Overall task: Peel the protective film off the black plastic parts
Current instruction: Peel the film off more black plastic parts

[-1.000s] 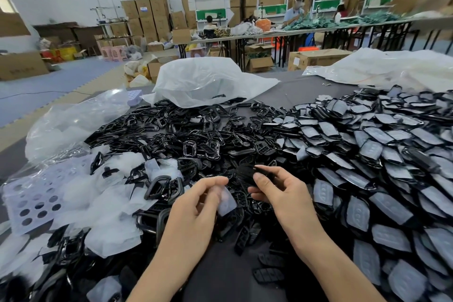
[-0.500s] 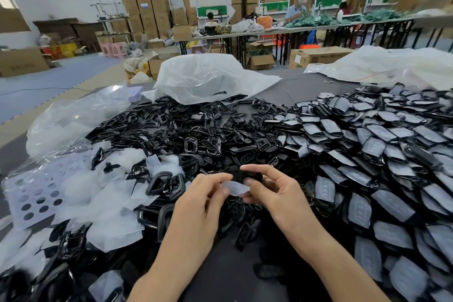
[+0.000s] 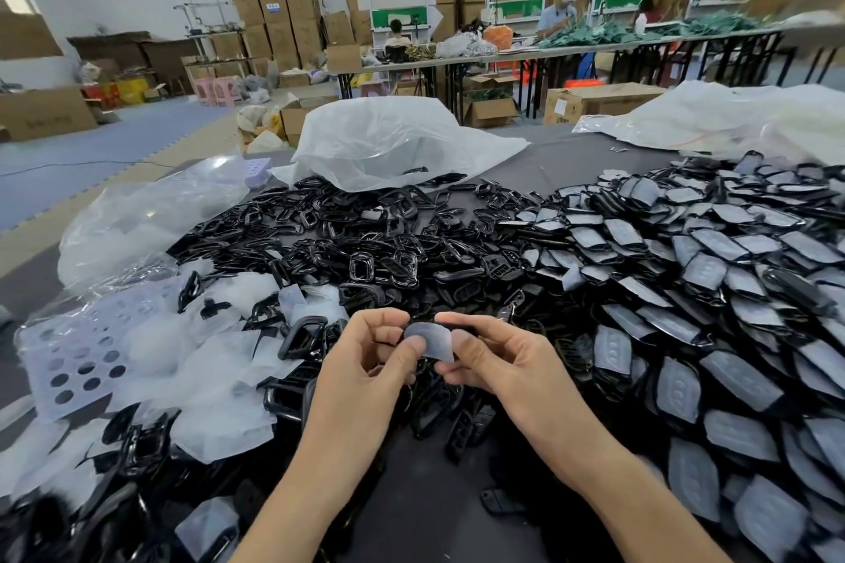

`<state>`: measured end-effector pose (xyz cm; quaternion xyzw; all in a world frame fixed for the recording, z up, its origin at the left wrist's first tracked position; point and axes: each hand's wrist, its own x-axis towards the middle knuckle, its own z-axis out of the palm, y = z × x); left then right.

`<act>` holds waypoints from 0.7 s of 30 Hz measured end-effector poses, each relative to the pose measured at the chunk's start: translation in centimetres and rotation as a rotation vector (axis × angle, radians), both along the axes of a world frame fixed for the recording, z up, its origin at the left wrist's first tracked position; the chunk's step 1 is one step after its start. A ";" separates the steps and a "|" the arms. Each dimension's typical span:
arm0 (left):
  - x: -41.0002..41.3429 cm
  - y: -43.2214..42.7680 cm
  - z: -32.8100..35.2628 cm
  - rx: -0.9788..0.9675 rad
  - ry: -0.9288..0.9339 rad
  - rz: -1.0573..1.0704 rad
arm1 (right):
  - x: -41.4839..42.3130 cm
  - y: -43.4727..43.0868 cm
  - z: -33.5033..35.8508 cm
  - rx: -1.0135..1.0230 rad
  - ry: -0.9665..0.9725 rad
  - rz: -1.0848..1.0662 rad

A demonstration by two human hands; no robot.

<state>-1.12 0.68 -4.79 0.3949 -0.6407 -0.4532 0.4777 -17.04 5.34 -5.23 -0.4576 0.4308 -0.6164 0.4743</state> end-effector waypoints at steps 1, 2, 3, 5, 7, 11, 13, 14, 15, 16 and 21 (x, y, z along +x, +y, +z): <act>0.0 -0.1 -0.1 -0.008 -0.006 -0.005 | 0.1 0.0 0.0 0.004 -0.024 0.020; 0.1 -0.1 -0.1 -0.016 -0.008 -0.014 | 0.2 0.0 0.1 0.004 -0.036 0.034; 0.1 -0.1 -0.2 -0.021 -0.010 -0.025 | 0.2 0.0 0.1 0.002 -0.030 0.031; 0.0 -0.1 -0.4 -0.038 -0.024 -0.049 | 0.3 0.0 -0.1 -0.003 0.017 -0.015; 0.0 -0.2 -0.5 -0.061 -0.036 -0.070 | 0.3 -0.1 -0.3 0.007 0.056 -0.070; -0.1 0.0 -0.8 -0.049 -0.007 -0.116 | 0.1 -0.3 -0.5 0.027 0.051 -0.108; -0.1 0.2 -0.7 -0.058 -0.019 -0.133 | 0.0 -0.3 -0.4 0.029 0.038 -0.119; -0.1 0.3 -0.7 -0.068 -0.030 -0.136 | -0.1 -0.3 -0.4 0.030 0.029 -0.123; -0.2 0.3 -0.6 -0.077 -0.035 -0.137 | -0.1 -0.3 -0.5 0.031 0.022 -0.125; -0.2 0.4 -0.6 -0.082 -0.033 -0.138 | -0.2 -0.3 -0.5 0.032 0.019 -0.127; -0.3 0.6 -0.3 -0.082 -0.023 -0.136 | -0.1 -0.3 -0.5 0.021 0.018 -0.128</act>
